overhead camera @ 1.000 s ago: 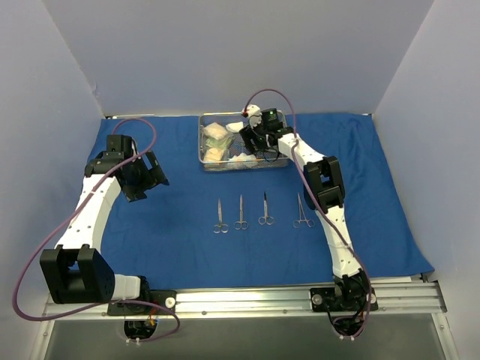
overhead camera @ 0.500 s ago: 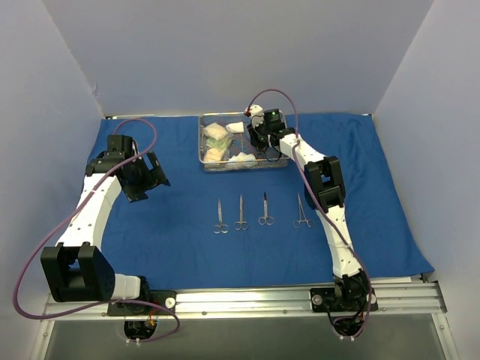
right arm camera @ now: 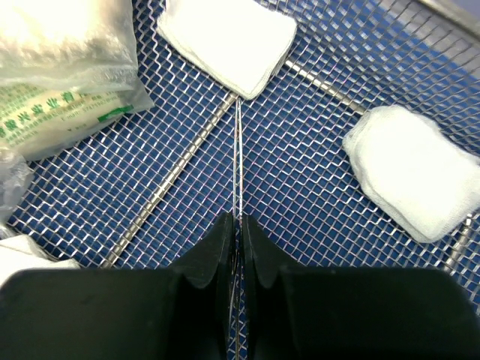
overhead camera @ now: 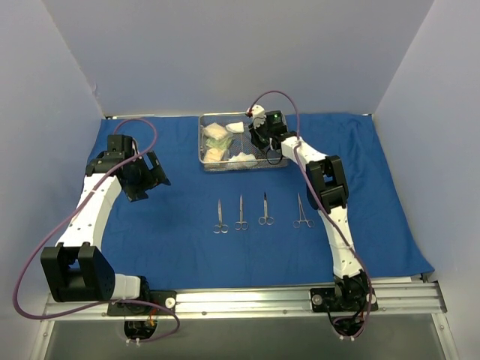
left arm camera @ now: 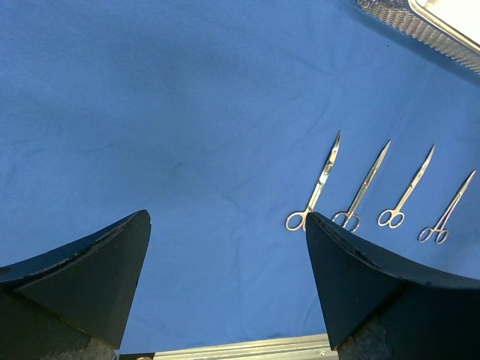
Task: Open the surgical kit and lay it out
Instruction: Pick up the medical item from the container.
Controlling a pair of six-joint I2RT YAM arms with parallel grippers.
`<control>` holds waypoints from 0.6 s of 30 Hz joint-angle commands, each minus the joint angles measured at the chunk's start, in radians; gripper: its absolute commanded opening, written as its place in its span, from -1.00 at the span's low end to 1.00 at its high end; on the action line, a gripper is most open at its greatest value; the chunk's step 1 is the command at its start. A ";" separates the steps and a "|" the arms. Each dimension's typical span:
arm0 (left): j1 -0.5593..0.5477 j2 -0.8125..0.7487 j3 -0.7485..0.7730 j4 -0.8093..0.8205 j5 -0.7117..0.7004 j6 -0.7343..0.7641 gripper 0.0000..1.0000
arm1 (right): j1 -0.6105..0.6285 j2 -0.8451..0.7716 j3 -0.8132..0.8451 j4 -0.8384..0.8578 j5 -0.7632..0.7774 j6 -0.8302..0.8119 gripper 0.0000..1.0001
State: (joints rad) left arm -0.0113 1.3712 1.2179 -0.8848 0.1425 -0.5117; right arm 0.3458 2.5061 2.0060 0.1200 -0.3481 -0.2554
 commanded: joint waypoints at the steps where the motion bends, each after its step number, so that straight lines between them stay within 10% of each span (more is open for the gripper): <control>1: 0.005 -0.023 0.015 0.041 0.025 0.004 0.87 | -0.001 -0.138 -0.036 0.121 0.017 0.037 -1.00; 18: 0.007 -0.072 -0.020 0.106 0.130 0.007 0.87 | -0.004 -0.340 -0.187 0.329 0.061 0.192 -1.00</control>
State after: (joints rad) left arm -0.0113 1.3445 1.2079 -0.8341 0.2367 -0.5117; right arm 0.3458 2.2620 1.8332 0.3611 -0.3000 -0.1097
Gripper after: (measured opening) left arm 0.938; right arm 0.024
